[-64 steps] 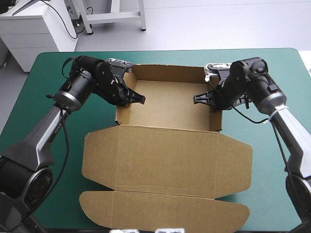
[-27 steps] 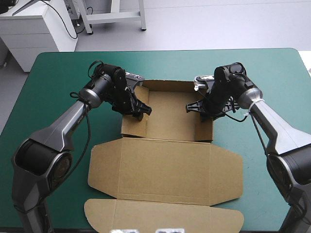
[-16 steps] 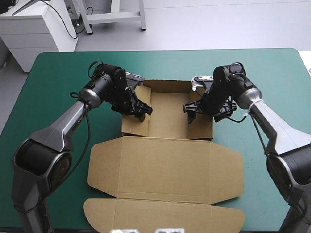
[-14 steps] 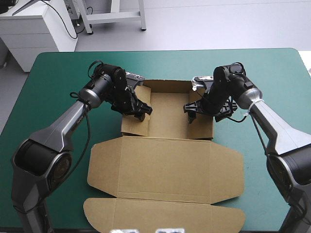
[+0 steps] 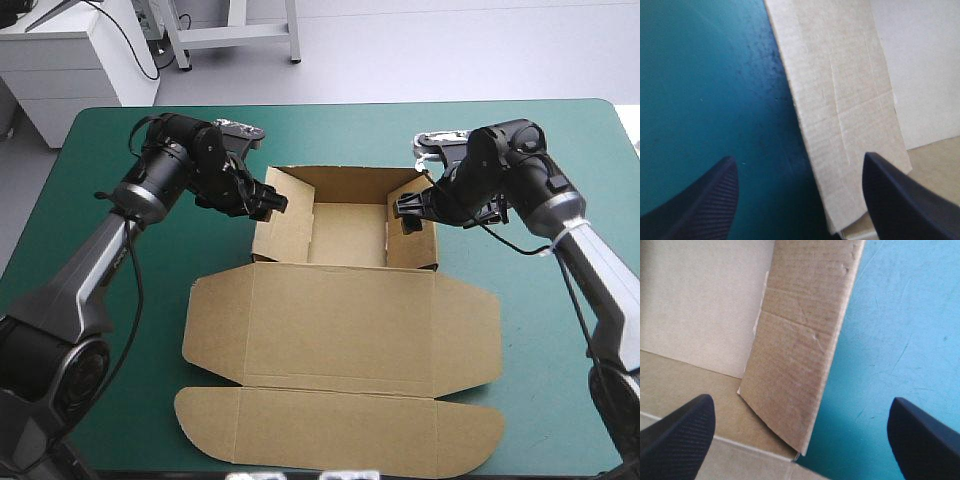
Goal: Fold the box
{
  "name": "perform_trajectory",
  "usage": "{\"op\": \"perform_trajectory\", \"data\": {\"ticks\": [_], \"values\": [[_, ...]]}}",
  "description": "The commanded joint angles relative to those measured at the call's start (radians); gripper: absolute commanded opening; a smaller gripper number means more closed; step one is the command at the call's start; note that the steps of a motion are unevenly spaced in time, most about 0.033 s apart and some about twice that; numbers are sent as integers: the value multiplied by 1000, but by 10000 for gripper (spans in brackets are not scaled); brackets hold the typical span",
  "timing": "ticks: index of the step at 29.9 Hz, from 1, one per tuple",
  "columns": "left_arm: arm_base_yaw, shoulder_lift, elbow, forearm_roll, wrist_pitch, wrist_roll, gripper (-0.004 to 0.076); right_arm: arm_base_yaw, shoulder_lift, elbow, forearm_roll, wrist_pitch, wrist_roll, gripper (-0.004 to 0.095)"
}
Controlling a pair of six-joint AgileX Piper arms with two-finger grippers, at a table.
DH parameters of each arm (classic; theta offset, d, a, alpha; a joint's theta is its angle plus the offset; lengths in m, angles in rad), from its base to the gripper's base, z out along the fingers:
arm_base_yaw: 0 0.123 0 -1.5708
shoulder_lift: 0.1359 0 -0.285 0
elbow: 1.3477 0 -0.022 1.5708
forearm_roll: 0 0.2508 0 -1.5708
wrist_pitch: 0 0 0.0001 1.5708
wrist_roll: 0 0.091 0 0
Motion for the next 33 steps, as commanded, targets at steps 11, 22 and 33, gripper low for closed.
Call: {"op": "perform_trajectory", "data": {"ticks": [11, 22, 33], "values": [[0, -393, -31, 10, 48, 72, 309, 0, -141, -31, -5, -17, -12, 860], [0, -673, 158, 48, 49, 151, -6, 0, -115, -31, -9, -71, -20, 860], [0, -921, 585, 88, 49, 77, -6, 0, 43, -31, -13, -99, -20, 860]]}}
